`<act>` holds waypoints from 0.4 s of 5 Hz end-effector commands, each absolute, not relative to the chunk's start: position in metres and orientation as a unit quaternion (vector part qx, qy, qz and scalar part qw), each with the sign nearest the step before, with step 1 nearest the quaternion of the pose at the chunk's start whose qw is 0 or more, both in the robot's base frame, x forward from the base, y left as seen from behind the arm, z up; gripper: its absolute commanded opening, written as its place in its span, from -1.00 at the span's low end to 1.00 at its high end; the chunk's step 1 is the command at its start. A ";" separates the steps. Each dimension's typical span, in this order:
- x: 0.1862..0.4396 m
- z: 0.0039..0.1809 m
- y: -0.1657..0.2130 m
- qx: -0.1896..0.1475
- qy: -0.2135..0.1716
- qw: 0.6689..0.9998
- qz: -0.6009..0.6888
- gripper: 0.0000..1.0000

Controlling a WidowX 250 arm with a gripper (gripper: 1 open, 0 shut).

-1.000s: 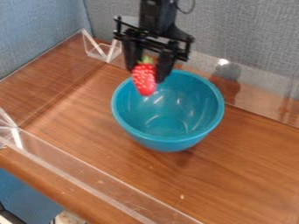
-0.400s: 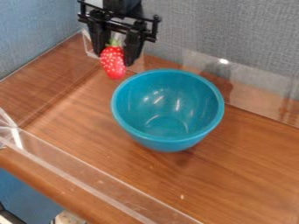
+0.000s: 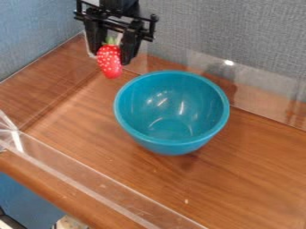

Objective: Remove the strawberry from inside the blue bowl and put it on the table

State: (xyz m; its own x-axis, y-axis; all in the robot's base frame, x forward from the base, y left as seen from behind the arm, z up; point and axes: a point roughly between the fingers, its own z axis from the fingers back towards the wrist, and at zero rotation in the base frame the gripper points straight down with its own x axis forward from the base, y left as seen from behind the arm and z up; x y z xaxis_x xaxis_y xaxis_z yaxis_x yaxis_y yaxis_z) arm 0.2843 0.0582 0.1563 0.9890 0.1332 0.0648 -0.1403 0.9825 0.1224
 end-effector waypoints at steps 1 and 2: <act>0.284 0.159 0.068 0.074 -0.037 0.994 0.078 -1.00; 0.283 0.144 0.077 0.084 -0.020 0.993 0.084 -1.00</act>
